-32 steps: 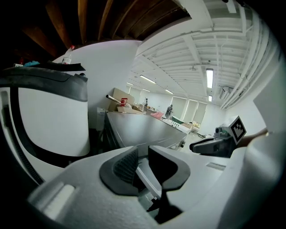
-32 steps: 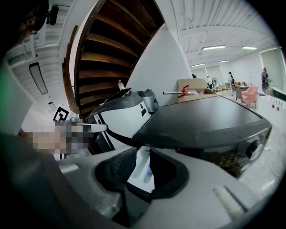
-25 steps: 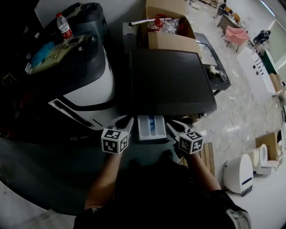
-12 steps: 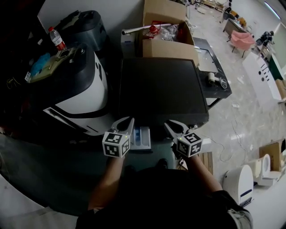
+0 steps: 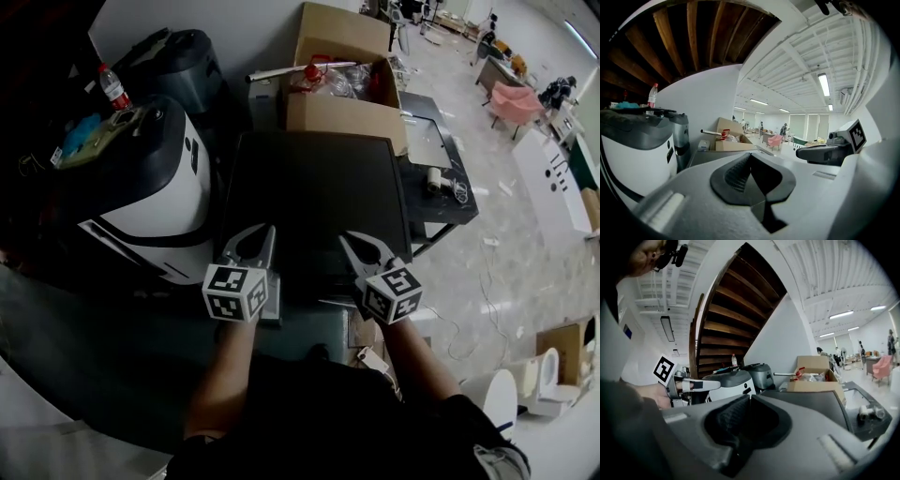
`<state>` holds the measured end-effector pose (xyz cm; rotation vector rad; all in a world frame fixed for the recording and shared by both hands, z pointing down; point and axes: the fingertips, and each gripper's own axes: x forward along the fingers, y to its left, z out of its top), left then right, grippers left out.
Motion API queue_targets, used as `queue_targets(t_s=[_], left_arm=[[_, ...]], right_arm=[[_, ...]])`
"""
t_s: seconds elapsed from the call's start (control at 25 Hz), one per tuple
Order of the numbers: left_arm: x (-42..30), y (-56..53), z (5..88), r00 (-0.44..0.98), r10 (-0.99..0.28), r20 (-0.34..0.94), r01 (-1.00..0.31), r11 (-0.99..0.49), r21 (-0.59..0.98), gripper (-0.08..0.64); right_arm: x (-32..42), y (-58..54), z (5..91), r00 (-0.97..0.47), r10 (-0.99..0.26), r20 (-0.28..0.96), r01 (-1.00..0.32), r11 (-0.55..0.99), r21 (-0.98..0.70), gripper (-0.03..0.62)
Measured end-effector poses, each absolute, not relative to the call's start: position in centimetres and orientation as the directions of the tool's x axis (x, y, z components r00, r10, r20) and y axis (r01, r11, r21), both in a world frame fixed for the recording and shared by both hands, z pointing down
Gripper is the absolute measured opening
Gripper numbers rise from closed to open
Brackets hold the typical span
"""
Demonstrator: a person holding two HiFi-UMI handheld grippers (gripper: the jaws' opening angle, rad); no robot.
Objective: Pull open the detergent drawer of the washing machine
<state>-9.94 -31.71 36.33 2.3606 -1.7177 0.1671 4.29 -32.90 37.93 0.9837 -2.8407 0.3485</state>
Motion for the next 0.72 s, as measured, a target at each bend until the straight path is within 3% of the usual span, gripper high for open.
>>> queue_targets(t_s=[0.4, 0.6, 0.72], left_arm=[[-8.7, -33.9, 32.3, 0.404, -0.888, 0.221, -0.914, -0.403, 0.055, 0.011], [-10.4, -34.4, 30.5, 0.352, -0.923, 0.153, -0.936, -0.343, 0.083, 0.011], [-11.3, -33.9, 30.9, 0.335, -0.931, 0.149, -0.942, -0.332, 0.041, 0.011]], right_arm=[[1.5, -34.5, 32.9, -0.829, -0.551, 0.095, -0.559, 0.819, -0.126, 0.003], [2.3, -35.5, 30.9, -0.785, -0.619, -0.001, -0.603, 0.765, -0.225, 0.003], [2.4, -34.8, 30.9, -0.776, -0.631, -0.003, -0.62, 0.763, -0.184, 0.002]])
